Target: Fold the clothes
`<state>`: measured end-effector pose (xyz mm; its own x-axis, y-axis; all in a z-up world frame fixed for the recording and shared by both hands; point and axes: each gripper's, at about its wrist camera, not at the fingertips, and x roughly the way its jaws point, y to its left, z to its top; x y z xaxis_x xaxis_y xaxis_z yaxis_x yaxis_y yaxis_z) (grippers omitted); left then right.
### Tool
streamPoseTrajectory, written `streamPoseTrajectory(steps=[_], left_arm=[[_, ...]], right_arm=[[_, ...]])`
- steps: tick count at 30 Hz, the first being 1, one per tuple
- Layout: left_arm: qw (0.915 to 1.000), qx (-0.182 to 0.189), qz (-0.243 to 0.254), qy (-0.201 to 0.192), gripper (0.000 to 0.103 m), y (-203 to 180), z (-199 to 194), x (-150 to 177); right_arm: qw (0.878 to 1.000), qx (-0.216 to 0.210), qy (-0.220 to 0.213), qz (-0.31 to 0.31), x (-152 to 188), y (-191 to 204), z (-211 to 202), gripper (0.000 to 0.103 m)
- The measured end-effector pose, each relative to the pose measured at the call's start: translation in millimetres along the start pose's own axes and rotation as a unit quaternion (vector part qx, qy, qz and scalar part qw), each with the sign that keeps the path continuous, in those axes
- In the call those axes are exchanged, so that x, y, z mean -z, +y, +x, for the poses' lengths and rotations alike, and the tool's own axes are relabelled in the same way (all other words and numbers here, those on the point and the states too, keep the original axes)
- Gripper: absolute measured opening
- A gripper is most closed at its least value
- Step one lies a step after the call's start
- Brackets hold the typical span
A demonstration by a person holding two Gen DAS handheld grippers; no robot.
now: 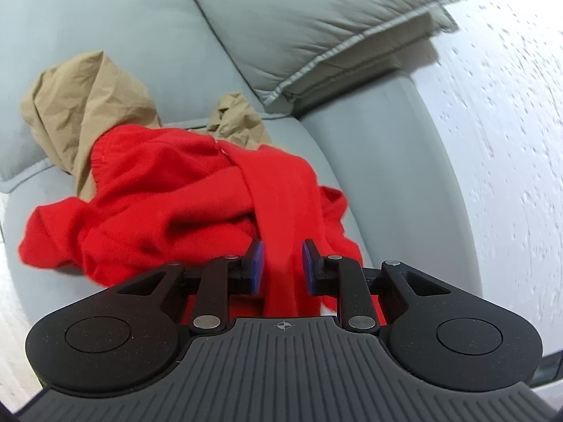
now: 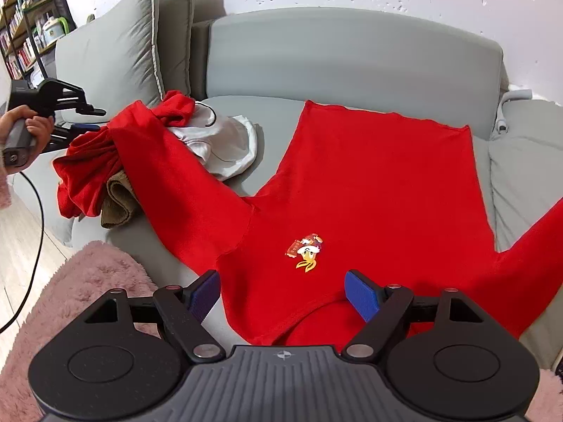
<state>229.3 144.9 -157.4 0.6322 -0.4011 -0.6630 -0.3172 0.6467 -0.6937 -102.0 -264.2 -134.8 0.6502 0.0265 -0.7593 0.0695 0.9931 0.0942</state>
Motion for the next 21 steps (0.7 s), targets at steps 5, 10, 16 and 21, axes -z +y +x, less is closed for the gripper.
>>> streamPoseTrajectory(steps=[5,10,16,21], left_arm=[[0.9997,-0.016,0.017,-0.007,0.024,3,22,-4],[0.9999,-0.008,0.001,-0.006,0.024,1,43,-12],[0.9998,-0.011,0.006,-0.015,0.004,-7,49,-10],[0.9931,-0.025,0.092,-0.068,0.002,-35,18,6]], right_arm=[[1.0,0.007,0.007,-0.005,-1,5,2,0.078],[1.0,0.013,0.02,-0.009,1,5,6,0.078],[0.999,0.014,0.032,0.005,2,-1,11,0.078],[1.0,0.006,0.022,0.014,3,-4,11,0.079]])
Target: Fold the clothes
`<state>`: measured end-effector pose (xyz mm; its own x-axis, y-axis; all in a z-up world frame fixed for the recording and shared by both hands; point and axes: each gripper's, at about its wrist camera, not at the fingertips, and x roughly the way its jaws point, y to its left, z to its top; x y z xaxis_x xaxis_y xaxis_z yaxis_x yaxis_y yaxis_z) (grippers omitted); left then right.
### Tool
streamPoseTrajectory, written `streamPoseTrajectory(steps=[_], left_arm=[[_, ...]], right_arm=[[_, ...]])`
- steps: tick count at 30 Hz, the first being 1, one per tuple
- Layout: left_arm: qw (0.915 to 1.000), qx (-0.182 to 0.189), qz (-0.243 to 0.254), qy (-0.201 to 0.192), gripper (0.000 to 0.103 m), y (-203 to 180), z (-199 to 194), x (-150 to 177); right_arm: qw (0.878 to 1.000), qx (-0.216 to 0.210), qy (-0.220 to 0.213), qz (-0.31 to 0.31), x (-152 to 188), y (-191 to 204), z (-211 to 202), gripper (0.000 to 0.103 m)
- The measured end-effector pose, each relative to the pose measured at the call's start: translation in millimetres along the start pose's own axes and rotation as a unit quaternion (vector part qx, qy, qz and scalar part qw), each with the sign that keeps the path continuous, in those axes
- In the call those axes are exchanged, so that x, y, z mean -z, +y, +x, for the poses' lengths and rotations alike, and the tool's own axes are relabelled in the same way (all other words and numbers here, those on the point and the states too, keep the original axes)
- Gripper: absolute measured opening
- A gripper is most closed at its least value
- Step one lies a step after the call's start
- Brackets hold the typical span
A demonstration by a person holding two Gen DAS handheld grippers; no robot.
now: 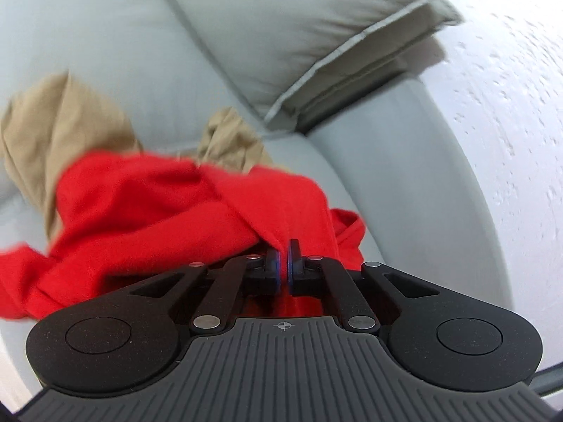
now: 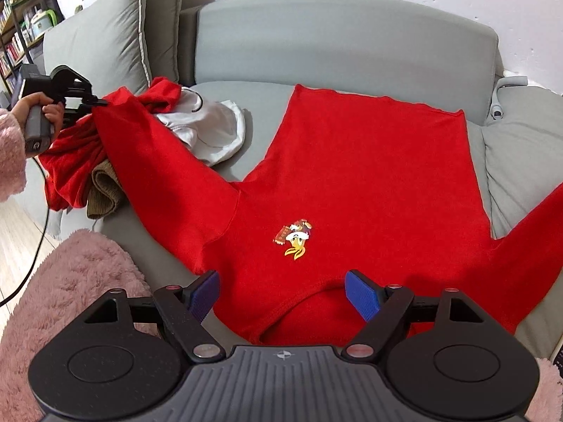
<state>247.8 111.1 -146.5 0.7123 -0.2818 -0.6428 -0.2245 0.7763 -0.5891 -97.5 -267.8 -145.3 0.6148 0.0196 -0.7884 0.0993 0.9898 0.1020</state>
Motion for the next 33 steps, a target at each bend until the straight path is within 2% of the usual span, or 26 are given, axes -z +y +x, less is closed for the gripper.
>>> streamPoseTrajectory(steps=[2,4,5,8,9,10,16,17,18,19,20,24,29,30,32,33], left_arm=[[0.9988,0.003,0.045,-0.017,0.002,-19,-16,6],[0.9944,0.006,0.101,-0.033,0.002,-41,-33,16],[0.9894,0.01,0.138,-0.042,0.002,-56,-43,26],[0.9659,0.003,0.248,-0.074,0.002,-98,-66,64],[0.9612,0.002,0.264,-0.079,0.002,-104,-69,72],[0.9505,0.002,0.298,-0.087,0.002,-118,-75,90],[0.9189,0.035,0.385,-0.077,0.002,-191,-95,189],[0.9054,0.041,0.416,-0.072,0.002,-207,-95,216],[0.8981,0.044,0.432,-0.069,0.003,-214,-93,229],[0.887,0.046,0.455,-0.062,0.003,-224,-89,248],[0.8666,0.05,0.495,-0.042,0.003,-240,-82,289],[0.8338,0.047,0.55,-0.005,0.003,-258,-65,362],[0.8035,0.084,0.587,0.054,0.004,-283,-57,446],[0.7939,0.083,0.597,0.08,0.014,-286,-52,458],[0.773,0.076,0.616,0.131,0.019,-287,-43,482],[0.769,0.071,0.62,0.139,0.022,-286,-42,487]], right_arm=[[1.0,-0.005,-0.003,0.005,2,-2,0,0.079],[1.0,-0.011,-0.005,0.015,6,-6,0,0.079],[1.0,-0.013,-0.006,0.023,8,-10,0,0.079],[0.998,-0.015,-0.011,0.052,17,-25,-2,0.079],[0.998,-0.016,-0.013,0.063,21,-31,-3,0.079],[0.997,-0.016,-0.015,0.073,24,-37,-4,0.079],[0.991,-0.013,-0.034,0.126,41,-73,-15,0.079],[0.99,-0.013,-0.039,0.135,44,-79,-17,0.079],[0.988,-0.014,-0.045,0.146,47,-85,-20,0.079],[0.986,-0.015,-0.049,0.157,49,-91,-22,0.079],[0.984,-0.017,-0.054,0.169,52,-97,-24,0.079],[0.972,-0.027,-0.073,0.22,68,-121,-35,0.079],[0.96,-0.038,-0.078,0.265,81,-139,-42,0.079],[0.958,-0.04,-0.077,0.275,82,-142,-42,0.079],[0.954,-0.041,-0.076,0.287,84,-146,-43,0.078],[0.954,-0.041,-0.076,0.287,84,-146,-44,0.078]])
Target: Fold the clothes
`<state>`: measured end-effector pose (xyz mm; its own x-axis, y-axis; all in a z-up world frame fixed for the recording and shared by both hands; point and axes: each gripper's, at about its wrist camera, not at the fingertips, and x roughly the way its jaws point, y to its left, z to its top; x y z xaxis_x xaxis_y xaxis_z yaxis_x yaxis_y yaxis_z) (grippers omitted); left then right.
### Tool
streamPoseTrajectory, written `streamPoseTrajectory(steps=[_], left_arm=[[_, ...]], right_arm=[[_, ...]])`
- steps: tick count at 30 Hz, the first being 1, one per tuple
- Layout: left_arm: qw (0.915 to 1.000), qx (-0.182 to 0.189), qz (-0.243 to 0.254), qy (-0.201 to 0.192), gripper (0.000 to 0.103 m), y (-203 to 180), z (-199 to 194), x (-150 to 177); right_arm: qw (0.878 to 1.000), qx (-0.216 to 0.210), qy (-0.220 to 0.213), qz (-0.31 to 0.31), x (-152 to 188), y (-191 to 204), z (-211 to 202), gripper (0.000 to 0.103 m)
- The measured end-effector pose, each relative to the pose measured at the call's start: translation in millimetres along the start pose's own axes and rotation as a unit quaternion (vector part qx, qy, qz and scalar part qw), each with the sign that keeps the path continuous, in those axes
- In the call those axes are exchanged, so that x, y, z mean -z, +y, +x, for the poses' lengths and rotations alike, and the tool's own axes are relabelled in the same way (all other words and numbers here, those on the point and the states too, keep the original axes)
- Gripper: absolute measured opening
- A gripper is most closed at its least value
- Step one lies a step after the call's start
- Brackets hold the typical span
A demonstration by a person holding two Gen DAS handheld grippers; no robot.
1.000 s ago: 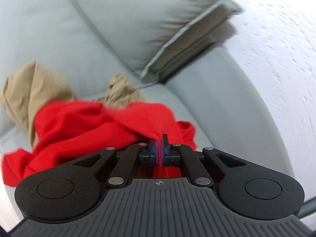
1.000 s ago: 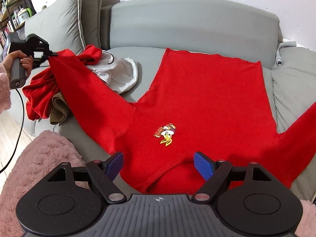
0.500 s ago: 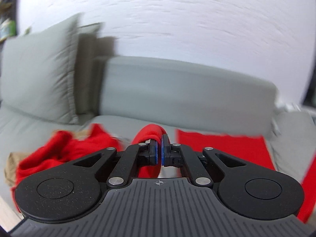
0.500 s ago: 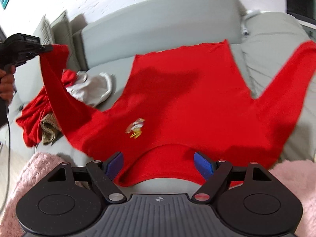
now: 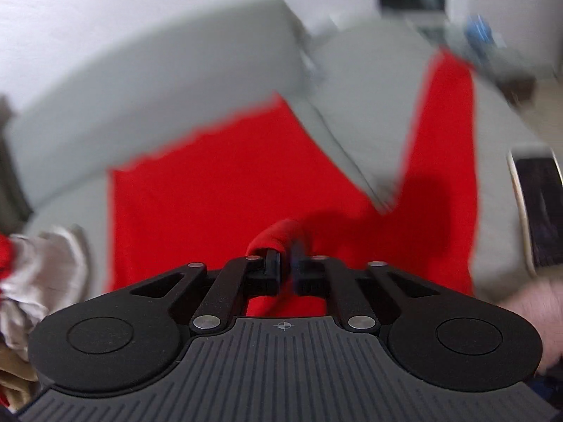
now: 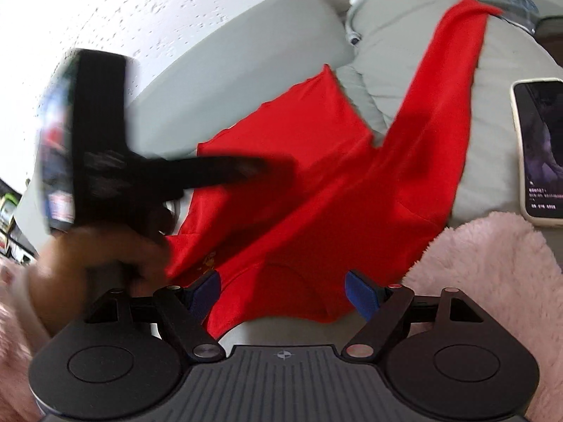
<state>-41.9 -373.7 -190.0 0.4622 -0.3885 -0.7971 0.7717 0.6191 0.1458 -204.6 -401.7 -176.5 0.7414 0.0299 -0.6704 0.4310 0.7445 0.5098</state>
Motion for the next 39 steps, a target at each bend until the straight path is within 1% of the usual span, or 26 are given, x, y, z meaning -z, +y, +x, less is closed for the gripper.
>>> streamPoseTrajectory(steps=[1,2,3,5,7,8,9,10,13,16,18,19,20,21,22,24,25,26,28,30,32,33,35,36,37,39], left_arm=[[1.0,0.002,0.0,0.006,0.028,1,0,3],[0.9999,0.004,0.0,0.011,0.043,2,0,7],[0.9999,0.009,-0.001,0.012,0.048,4,-3,8],[0.9996,0.029,0.0,0.006,0.049,17,-19,14],[0.9993,0.036,-0.002,-0.001,0.052,29,-34,18],[0.9991,0.04,-0.006,-0.006,0.056,37,-43,21],[0.9989,0.045,-0.011,-0.011,0.058,46,-53,24],[0.998,0.055,-0.027,-0.018,0.058,61,-68,31],[0.9961,0.057,-0.058,-0.033,0.058,87,-93,52],[0.9942,0.015,-0.101,-0.035,0.058,113,-95,74],[0.9899,-0.006,-0.139,-0.025,0.055,125,-85,82],[0.9871,-0.014,-0.158,-0.022,0.055,131,-80,85],[0.9844,-0.02,-0.174,-0.019,0.054,135,-70,88],[0.9837,-0.024,-0.178,-0.015,0.052,137,-66,88],[0.9823,-0.035,-0.184,-0.004,0.052,138,-56,90],[0.9796,-0.052,-0.194,0.012,0.046,138,-38,91],[0.9787,-0.057,-0.196,0.016,0.044,138,-35,93],[0.9781,-0.059,-0.199,0.019,0.043,139,-32,94],[0.9771,-0.059,-0.203,0.025,0.043,143,-31,99],[0.9758,-0.057,-0.207,0.04,0.042,146,-27,103],[0.9699,-0.04,-0.228,0.075,0.041,153,-15,112],[0.9686,-0.036,-0.232,0.081,0.041,156,-12,115],[0.97,-0.032,-0.227,0.08,0.041,156,-8,121],[0.9711,-0.033,-0.223,0.079,0.041,155,-7,122],[0.974,-0.034,-0.21,0.078,0.041,152,-7,123],[0.9758,-0.035,-0.201,0.078,0.041,151,-7,124]], right_arm=[[1.0,0.0,-0.001,-0.001,0,1,-1,0.078],[1.0,0.0,-0.002,-0.002,1,1,-1,0.078],[1.0,-0.001,-0.003,-0.003,1,2,-2,0.079],[1.0,-0.003,-0.005,-0.002,1,2,-3,0.079],[1.0,-0.006,-0.006,-0.003,-2,2,-1,0.08],[1.0,-0.008,-0.006,-0.003,-3,2,0,0.081],[1.0,-0.007,-0.006,-0.006,-5,3,1,0.081],[1.0,-0.004,-0.006,-0.012,-9,3,3,0.081],[0.999,0.011,-0.01,-0.035,-23,4,12,0.081],[0.997,0.02,-0.016,-0.076,-38,16,24,0.08],[0.994,0.014,-0.013,-0.112,-48,28,37,0.08],[0.991,0.012,-0.01,-0.132,-51,35,45,0.077],[0.988,0.013,-0.007,-0.155,-54,43,55,0.076],[0.983,0.017,-0.003,-0.183,-56,53,66,0.076],[0.976,0.024,0.002,-0.217,-57,64,80,0.076],[0.965,0.032,0.011,-0.26,-54,77,98,0.076],[0.959,0.03,0.019,-0.281,-51,82,107,0.071],[0.955,0.026,0.026,-0.294,-49,86,112,0.069],[0.948,0.03,0.045,-0.314,-44,88,126,0.06],[0.942,0.041,0.064,-0.328,-39,87,140,0.059],[0.938,0.073,0.086,-0.327,-34,78,152,0.059],[0.936,0.089,0.095,-0.326,-30,72,156,0.057],[0.939,0.092,0.085,-0.322,-27,63,154,0.057],[0.94,0.092,0.082,-0.318,-27,61,153,0.051],[0.941,0.096,0.077,-0.315,-28,59,150,0.038],[0.944,0.105,0.068,-0.305,-32,58,147,0.027]])
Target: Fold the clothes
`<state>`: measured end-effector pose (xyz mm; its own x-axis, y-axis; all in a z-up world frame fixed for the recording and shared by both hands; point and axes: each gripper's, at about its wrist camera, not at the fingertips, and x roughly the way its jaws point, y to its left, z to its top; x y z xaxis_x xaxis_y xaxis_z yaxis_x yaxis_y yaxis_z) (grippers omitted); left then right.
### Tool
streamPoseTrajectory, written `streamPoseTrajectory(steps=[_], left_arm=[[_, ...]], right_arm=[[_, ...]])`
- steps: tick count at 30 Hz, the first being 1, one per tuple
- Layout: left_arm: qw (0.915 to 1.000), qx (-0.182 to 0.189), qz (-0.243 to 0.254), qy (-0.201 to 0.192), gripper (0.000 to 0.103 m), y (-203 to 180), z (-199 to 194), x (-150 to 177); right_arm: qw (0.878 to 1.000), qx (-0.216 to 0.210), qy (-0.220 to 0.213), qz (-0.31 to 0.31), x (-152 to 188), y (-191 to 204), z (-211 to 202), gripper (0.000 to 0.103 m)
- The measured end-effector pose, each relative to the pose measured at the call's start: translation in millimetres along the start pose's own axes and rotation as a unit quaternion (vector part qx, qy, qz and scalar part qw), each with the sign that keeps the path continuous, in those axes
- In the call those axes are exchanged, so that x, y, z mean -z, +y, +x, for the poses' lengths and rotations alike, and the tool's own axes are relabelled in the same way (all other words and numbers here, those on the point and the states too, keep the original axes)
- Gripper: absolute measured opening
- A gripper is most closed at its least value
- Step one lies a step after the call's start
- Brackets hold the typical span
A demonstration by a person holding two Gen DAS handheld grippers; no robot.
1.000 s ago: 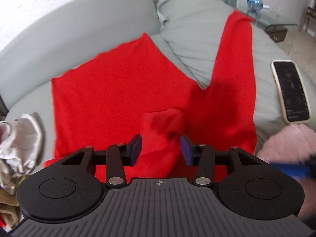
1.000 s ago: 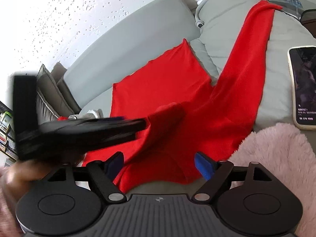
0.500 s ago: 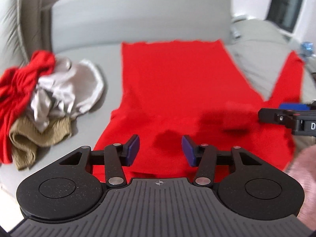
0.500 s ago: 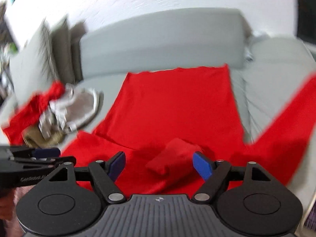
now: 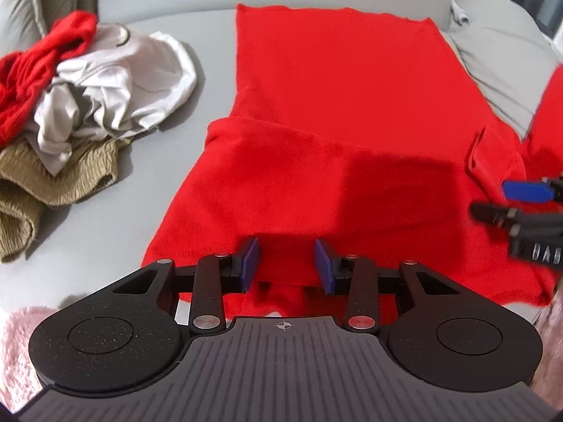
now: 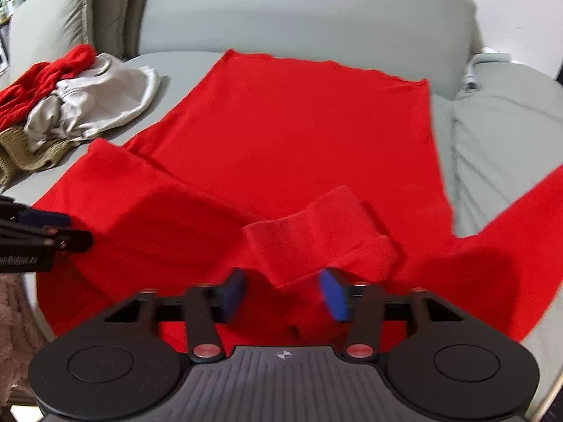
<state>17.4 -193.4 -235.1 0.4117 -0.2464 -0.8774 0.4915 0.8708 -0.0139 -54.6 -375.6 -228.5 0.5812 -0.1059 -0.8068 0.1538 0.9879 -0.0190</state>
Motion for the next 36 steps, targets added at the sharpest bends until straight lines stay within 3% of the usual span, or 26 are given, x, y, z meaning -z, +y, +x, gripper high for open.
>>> streamPoseTrajectory(steps=[3,8,12,14,16,19,24,36], left_arm=[[0.9999,0.009,-0.011,-0.006,0.041,5,0,3],[0.9996,0.015,-0.023,-0.009,0.041,10,1,4],[0.9985,0.018,-0.05,-0.015,0.041,12,-1,4],[0.9984,0.016,-0.051,-0.017,0.043,11,-1,4],[0.9987,0.012,-0.048,-0.016,0.045,8,-1,3],[0.9991,0.006,-0.038,-0.014,0.048,4,-5,0],[0.9994,-0.001,-0.027,-0.023,0.049,3,-20,-1],[0.9976,-0.022,-0.057,-0.034,0.052,31,-35,2]], right_arm=[[0.999,-0.007,-0.012,0.037,-5,-9,-6,0.007],[0.994,0.0,-0.073,0.08,-16,-28,-38,0.007],[0.974,0.007,-0.17,0.148,-8,-62,-80,0.007],[0.97,0.01,-0.14,0.199,5,-83,-73,0.009],[0.966,0.008,-0.084,0.244,16,-98,-57,0.018],[0.947,0.011,-0.023,0.321,30,-117,-40,0.02],[0.945,0.02,-0.01,0.325,29,-121,-38,0.021],[0.946,0.018,-0.007,0.324,33,-116,-44,0.021]])
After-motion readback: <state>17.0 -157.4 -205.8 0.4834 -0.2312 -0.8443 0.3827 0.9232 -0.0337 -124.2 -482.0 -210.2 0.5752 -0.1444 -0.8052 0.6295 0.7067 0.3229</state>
